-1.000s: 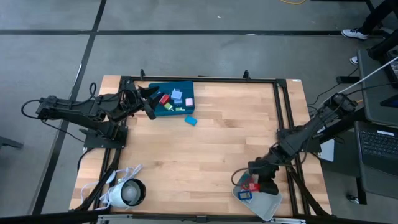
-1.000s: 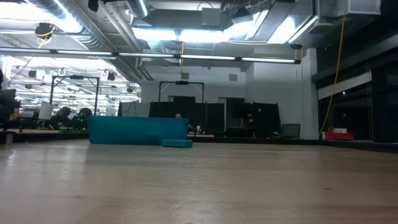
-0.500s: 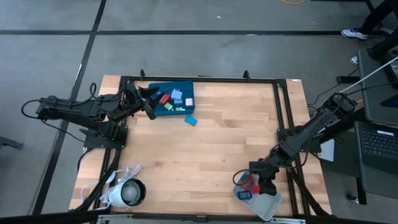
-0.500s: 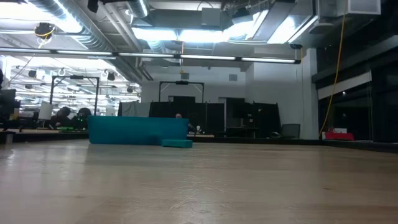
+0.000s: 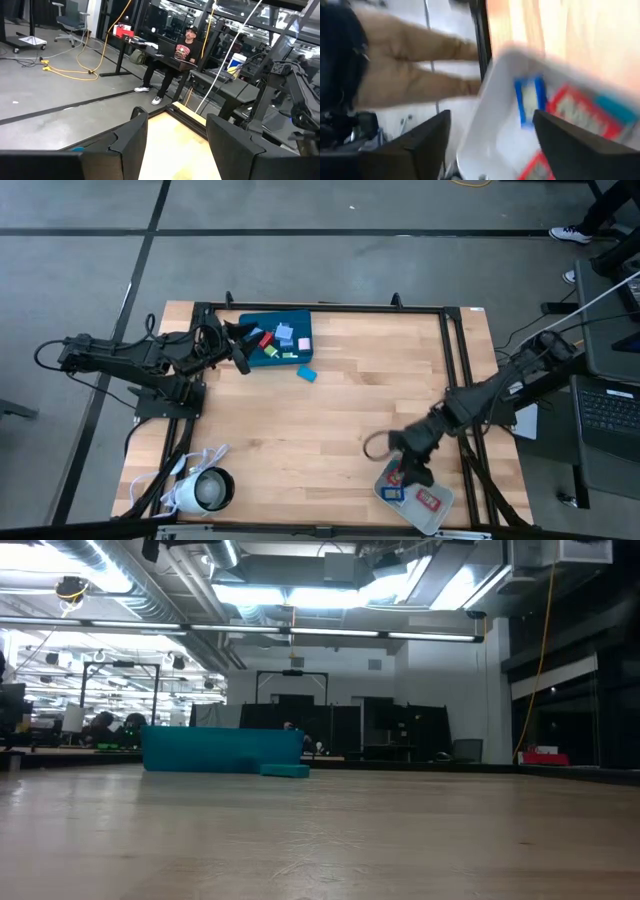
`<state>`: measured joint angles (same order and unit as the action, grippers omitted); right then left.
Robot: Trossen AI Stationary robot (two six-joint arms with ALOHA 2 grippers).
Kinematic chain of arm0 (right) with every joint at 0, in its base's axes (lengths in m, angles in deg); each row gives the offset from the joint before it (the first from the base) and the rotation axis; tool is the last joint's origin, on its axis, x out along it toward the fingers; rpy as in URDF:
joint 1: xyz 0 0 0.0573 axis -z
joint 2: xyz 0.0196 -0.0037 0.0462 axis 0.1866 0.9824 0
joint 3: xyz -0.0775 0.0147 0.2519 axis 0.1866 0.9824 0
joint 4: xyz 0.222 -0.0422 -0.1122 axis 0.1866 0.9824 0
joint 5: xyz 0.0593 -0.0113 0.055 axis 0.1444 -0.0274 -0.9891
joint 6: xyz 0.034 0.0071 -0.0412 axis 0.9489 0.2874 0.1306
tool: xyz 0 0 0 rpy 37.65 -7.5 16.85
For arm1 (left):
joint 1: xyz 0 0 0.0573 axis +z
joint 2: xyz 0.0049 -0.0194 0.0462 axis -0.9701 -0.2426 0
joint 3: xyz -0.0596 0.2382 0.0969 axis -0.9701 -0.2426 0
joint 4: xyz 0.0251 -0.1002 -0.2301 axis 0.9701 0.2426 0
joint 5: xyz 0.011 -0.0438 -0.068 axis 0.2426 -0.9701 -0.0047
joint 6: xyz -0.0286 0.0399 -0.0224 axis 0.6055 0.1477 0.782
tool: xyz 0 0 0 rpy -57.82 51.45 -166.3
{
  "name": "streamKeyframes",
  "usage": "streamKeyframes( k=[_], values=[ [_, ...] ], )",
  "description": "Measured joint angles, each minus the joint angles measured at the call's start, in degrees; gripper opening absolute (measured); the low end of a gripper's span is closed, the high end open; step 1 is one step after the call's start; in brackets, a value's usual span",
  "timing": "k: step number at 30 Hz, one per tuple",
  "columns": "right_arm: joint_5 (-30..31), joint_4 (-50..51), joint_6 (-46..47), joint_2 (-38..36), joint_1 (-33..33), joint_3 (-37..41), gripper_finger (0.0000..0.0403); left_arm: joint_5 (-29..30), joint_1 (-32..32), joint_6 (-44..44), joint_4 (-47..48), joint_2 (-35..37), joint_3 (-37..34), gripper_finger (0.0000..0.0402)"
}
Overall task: Pick & Place Office items
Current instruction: Put the light blue digital clock into the white bin
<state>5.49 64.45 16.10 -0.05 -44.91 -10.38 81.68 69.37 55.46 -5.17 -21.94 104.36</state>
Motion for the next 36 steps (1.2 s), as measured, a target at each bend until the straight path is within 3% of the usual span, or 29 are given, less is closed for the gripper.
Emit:
streamKeyframes(
  k=[5,14,18,28,33,36],
  values=[
    [4.2,0.0,-8.5,-0.2,9.4,-4.5,0.0213,-1.4,0.0,0.0,0.0,0.0,0.0,0.0196],
    [14.9,-3.6,-18.0,1.3,29.4,-9.8,0.0015,-1.2,0.0,-4.0,-0.1,2.7,0.0,0.0196],
    [13.8,-7.3,-21.3,7.9,34.4,-14.1,0.0007,-1.3,0.0,-5.4,-0.1,4.9,0.0,0.0196],
    [11.8,-4.3,-26.8,32.8,40.0,-32.9,0.0009,-1.9,0.0,-7.6,1.1,7.4,0.0,0.0196],
    [5.7,-2.1,-27.1,39.8,42.3,-41.5,0.0048,-3.2,0.0,-7.6,1.2,7.4,0.0,0.0196],
    [7.0,3.4,-30.0,41.5,42.9,-45.2,0.0088,-4.0,0.0,-7.6,1.2,7.4,0.0,0.0196]
  ],
)
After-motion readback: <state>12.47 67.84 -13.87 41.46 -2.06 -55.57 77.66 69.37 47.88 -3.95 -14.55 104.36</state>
